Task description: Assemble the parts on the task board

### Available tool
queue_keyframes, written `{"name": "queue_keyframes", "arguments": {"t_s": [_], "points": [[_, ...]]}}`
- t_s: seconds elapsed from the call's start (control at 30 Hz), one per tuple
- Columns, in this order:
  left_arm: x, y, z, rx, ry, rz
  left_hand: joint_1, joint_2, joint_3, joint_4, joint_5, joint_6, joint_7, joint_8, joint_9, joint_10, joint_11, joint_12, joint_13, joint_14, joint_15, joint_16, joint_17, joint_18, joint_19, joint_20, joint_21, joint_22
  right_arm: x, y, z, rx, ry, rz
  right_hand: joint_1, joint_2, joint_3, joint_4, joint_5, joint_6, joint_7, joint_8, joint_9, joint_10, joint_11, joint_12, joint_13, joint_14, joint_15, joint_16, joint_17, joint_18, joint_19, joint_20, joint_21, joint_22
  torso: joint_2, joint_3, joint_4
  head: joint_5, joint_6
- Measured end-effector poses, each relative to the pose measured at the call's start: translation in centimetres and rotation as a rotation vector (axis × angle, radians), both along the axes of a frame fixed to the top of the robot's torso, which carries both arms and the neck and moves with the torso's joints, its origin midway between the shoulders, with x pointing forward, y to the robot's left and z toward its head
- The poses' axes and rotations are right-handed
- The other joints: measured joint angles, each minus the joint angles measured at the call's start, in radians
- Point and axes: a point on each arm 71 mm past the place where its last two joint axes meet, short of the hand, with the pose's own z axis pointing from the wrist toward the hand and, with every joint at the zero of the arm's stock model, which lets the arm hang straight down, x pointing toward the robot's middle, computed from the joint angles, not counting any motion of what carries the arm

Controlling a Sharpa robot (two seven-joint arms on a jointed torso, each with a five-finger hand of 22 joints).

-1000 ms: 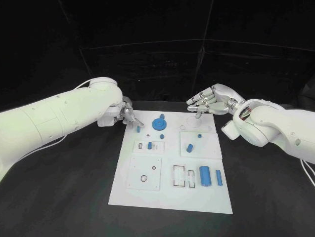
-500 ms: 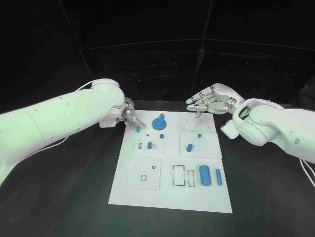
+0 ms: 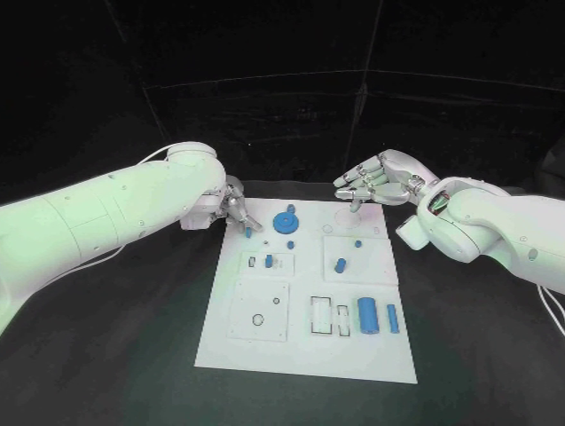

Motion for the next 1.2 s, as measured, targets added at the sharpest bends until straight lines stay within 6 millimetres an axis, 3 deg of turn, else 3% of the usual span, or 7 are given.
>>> {"name": "queue_keyframes", "arguments": {"t_s": [0.73,0.87,1.0,1.07,1.13,1.2], "points": [[-0.2,-0.17,-0.06,0.009,0.012,-0.011,0.065,0.02,0.003,-0.019,0.0,0.024,-0.009,0.015,0.003,0.014,-0.007,0.009,0.006,0.0,0.0,0.0,0.0,0.0,0.005,-0.005,0.004,0.012,0.06,0.09,-0.03,0.0,0.001,0.001,0.0,0.0,0.0,0.0,0.0,0.0,0.0,0.0,0.0,0.0,0.0,0.0,-0.001,0.0,0.0,0.0,0.0,0.0,0.0,0.0,-0.004,-0.001,0.0,0.0,-0.0011,0.0,-0.003],[-0.2,-0.16,-0.05,0.007,0.009,-0.011,0.089,0.036,0.013,-0.029,0.0,0.027,-0.012,0.019,0.004,0.018,-0.011,0.009,0.006,0.003,-0.004,0.0,0.0,0.0,0.005,-0.005,0.004,0.012,0.08,0.11,-0.03,0.0,0.001,0.002,0.0,0.0,0.0,0.0,0.0,0.0,0.0,0.0,0.0,0.0,0.0,0.0,-0.001,0.0,0.0,0.0,0.0,0.0,0.0,0.0,-0.004,-0.001,0.0,0.0,-0.0011,0.0,-0.004],[-0.17,-0.1,0.0,0.001,0.002,-0.008,0.151,0.064,0.049,-0.066,0.006,0.026,-0.013,0.019,0.005,0.018,-0.011,0.009,0.005,0.0,-0.008,0.0,0.0,0.0,0.008,-0.008,0.004,0.012,0.1,0.13,-0.04,-0.001,0.002,0.002,0.0,0.0,0.0,0.0,0.0,0.0,0.0,0.0,0.0,0.0,0.0,0.0,-0.001,0.0,0.0,0.0,0.0,0.0,0.0,0.0,-0.004,-0.001,0.0,0.0,-0.0011,0.001,-0.005],[-0.15,-0.05,0.03,-0.006,-0.003,-0.005,0.204,0.082,0.099,-0.101,0.009,0.015,-0.023,0.015,0.003,0.015,-0.013,0.006,0.0,0.001,-0.017,0.0,0.0,0.0,0.008,-0.008,0.004,0.011,0.11,0.13,-0.04,-0.001,0.002,0.002,0.0,0.0,0.0,0.0,0.0,0.0,0.0,0.0,0.0,0.0,0.0,0.0,-0.001,0.0,0.0,0.0,0.0,0.0,0.0,0.0,-0.004,-0.001,0.0,0.0,-0.0011,0.001,-0.007],[-0.14,-0.01,0.05,-0.013,-0.006,-0.002,0.227,0.083,0.139,-0.121,0.012,0.008,-0.023,0.01,0.002,0.012,-0.016,-0.002,-0.005,0.0,-0.018,0.0,0.0,0.0,0.004,-0.012,0.004,0.009,0.12,0.13,-0.05,-0.001,0.002,0.002,0.0,0.0,0.0,0.0,0.0,0.0,0.0,0.0,0.0,0.0,0.0,0.0,-0.001,0.0,0.0,0.0,0.0,0.0,0.0,0.0,-0.004,-0.001,0.0,0.0,-0.0011,0.001,-0.008],[-0.16,0.03,0.07,-0.025,-0.008,0.001,0.242,0.079,0.165,-0.112,0.012,0.003,-0.021,0.009,0.002,0.011,-0.016,-0.012,-0.012,0.0,-0.018,0.0,0.0,0.0,0.003,-0.014,0.004,0.007,0.13,0.14,-0.05,-0.001,0.002,0.002,0.0,0.0,0.0,0.0,0.0,0.0,0.0,0.0,0.0,0.0,0.0,0.0,-0.001,0.0,0.0,0.0,0.0,0.0,0.0,0.0,-0.004,-0.002,0.0,0.0001,-0.0011,0.001,-0.008]]}}
